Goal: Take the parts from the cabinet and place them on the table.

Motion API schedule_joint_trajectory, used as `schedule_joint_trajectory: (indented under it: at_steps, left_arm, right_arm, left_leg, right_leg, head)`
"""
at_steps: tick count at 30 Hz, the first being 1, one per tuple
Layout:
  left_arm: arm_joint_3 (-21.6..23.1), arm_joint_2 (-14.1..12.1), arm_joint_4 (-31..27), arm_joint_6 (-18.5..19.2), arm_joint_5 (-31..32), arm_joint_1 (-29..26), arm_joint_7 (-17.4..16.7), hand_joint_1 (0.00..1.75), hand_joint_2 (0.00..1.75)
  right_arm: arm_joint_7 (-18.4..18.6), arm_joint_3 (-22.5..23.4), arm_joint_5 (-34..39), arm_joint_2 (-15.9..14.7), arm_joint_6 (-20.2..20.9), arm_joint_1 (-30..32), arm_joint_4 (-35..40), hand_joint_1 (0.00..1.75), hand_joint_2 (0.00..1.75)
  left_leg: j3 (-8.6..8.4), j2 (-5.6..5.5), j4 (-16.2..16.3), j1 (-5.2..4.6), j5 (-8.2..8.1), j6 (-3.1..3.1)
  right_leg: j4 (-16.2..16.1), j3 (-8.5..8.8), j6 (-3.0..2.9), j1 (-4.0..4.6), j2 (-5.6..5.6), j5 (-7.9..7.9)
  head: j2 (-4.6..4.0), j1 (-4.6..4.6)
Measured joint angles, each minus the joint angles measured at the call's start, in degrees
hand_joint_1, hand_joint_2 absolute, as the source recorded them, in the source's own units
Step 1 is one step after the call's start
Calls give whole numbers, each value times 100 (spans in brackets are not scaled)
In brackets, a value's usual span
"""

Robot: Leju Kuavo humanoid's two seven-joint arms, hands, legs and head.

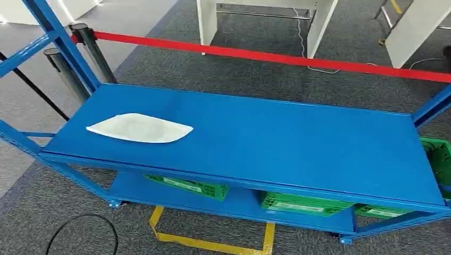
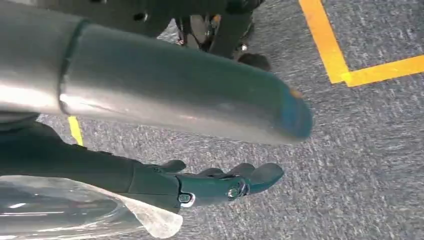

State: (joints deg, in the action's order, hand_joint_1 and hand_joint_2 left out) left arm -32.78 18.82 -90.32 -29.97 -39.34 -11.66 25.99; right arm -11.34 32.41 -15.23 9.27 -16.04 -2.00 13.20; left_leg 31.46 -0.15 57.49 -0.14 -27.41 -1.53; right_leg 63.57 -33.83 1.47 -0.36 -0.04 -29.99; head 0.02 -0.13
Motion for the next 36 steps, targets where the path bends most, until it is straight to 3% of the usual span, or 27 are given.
schedule_joint_trajectory:
  at_steps: [1,2,5,7,10,11,12,13,16,17,20,21,22,23,25,26,27,28,29,31,32,33,36]
  left_arm:
    - [118,2,-206,-33,-26,-23,43,0,0]
    - [210,4,-369,-63,-52,-45,85,0,0]
    - [443,15,-795,-146,-103,-106,201,0,0]
    - [520,17,-976,-166,-131,-150,232,0,0]
    - [594,24,-1135,-170,-138,-180,249,0,0]
    - [620,28,-1164,-175,-138,-204,253,0,0]
    - [638,33,-1190,-216,-101,-221,334,0,0]
    - [660,35,-1250,-297,-26,-232,462,0,0]
    - [871,35,-1653,-722,512,-228,1065,0,0]
    - [973,37,-1812,-848,762,-211,1253,0,0]
    - [1265,31,-2264,-946,1492,-175,1414,0,0]
    - [1358,31,-2420,-953,1760,-154,1416,0,175]
    - [1443,28,-2535,-957,1933,-110,1416,0,175]
    - [1545,17,-2701,-959,2184,-54,1421,0,175]
    - [1733,-13,-2915,-962,2611,40,1421,0,175]
    - [1825,-26,-2987,-951,2805,99,1418,0,175]
    - [1944,-48,-3026,-914,2976,146,1421,0,175]
    - [2057,-74,-3026,-883,3082,193,1418,0,175]
    - [2200,-111,-3026,-866,3184,253,1418,0,175]
    - [2503,-179,-3022,-868,3470,444,1418,0,175]
    - [2660,-231,-3018,-890,3697,553,1418,0,175]
    - [2807,-280,-3013,-920,3911,657,1418,0,175]
    - [3347,-514,-2930,-959,4506,962,1418,0,175]
  right_arm:
    - [0,13,-6,0,-2,-9,0,0,0]
    - [0,22,-13,2,-4,-32,-2,0,0]
    - [15,50,-50,17,-11,-12,-7,0,0]
    - [17,63,-57,20,-24,-12,-7,0,0]
    - [17,94,-61,24,-31,-17,-9,0,0]
    - [17,100,-61,28,-33,-15,-9,0,0]
    - [20,105,-61,28,-33,-11,-11,0,0]
    - [33,120,-63,31,-31,-9,-13,0,0]
    - [44,151,-79,44,-4,-13,-13,0,0]
    - [50,160,-92,46,7,-15,-13,0,0]
    - [44,199,-140,63,39,-35,-13,0,0]
    - [39,212,-162,66,48,-38,-13,0,0]
    - [35,223,-171,66,52,-39,-13,0,0]
    - [33,243,-188,68,66,-41,-13,0,0]
    - [44,273,-210,77,131,-49,-13,0,0]
    - [61,284,-219,79,177,-45,-15,0,0]
    - [92,291,-247,81,249,-41,-20,0,0]
    - [101,291,-269,81,316,-36,-24,0,0]
    - [103,293,-297,81,400,-38,-24,0,0]
    - [72,297,-304,81,620,-59,-24,0,0]
    - [6,308,-289,81,781,-76,-24,0,0]
    - [-55,326,-269,81,928,-93,-24,0,0]
    - [-197,393,-251,81,1371,-90,-28,0,0]
  left_leg:
    - [-5,0,4,-1,-8,13]
    - [20,-2,43,-44,-27,45]
    - [38,-1,22,-15,11,111]
    - [69,-2,129,-10,-103,182]
    - [565,-1,1279,32,-735,269]
    - [737,-1,1660,40,-860,286]
    - [788,-1,1774,51,-835,297]
    - [721,-1,1629,63,-676,298]
    - [100,-1,296,76,48,267]
    - [10,-5,126,54,-35,255]
    - [54,-12,79,29,-47,158]
    - [51,-10,46,37,-27,117]
    - [39,3,19,71,-1,70]
    - [44,11,19,66,-1,43]
    - [53,26,20,51,2,10]
    - [57,31,22,42,1,2]
    - [55,30,23,34,2,-1]
    - [50,29,23,29,2,-1]
    - [45,26,26,26,2,0]
    - [32,16,37,26,-3,7]
    - [45,14,52,6,-14,29]
    - [75,3,89,-18,-25,55]
    - [86,4,68,-7,23,138]
  right_leg:
    - [-466,224,-26,2,-3,119]
    - [-619,305,-41,21,8,50]
    - [-580,299,-98,42,17,73]
    - [-644,323,-180,-10,4,126]
    - [-643,318,-217,-13,-11,121]
    - [-639,314,-218,-13,-13,120]
    - [-638,316,-218,-14,-12,119]
    - [-637,319,-217,-14,-7,118]
    - [-627,353,-187,-15,1,94]
    - [-607,323,-154,28,-2,76]
    - [-614,288,-59,15,-9,104]
    - [-609,293,-27,15,-7,99]
    - [-568,223,-3,2,-1,38]
    - [-359,141,18,4,-3,-121]
    - [566,-288,46,3,-1,-575]
    - [1018,-510,55,3,-1,-730]
    - [1251,-633,55,3,-1,-753]
    - [1202,-626,47,3,0,-637]
    - [864,-476,36,5,0,-391]
    - [-209,47,-4,4,-7,128]
    - [-497,169,-18,10,-10,106]
    - [-574,244,-36,15,2,98]
    - [-552,204,-97,26,10,136]
  head:
    - [0,2]
    - [0,0]
    - [0,-9]
    - [0,-13]
    - [0,-33]
    - [0,-39]
    - [0,-37]
    - [0,-42]
    - [0,-37]
    - [0,-37]
    - [0,-26]
    - [0,-24]
    - [0,-28]
    - [0,9]
    - [0,24]
    - [0,35]
    - [0,33]
    - [0,28]
    - [0,35]
    - [0,37]
    - [0,33]
    - [0,31]
    - [0,20]
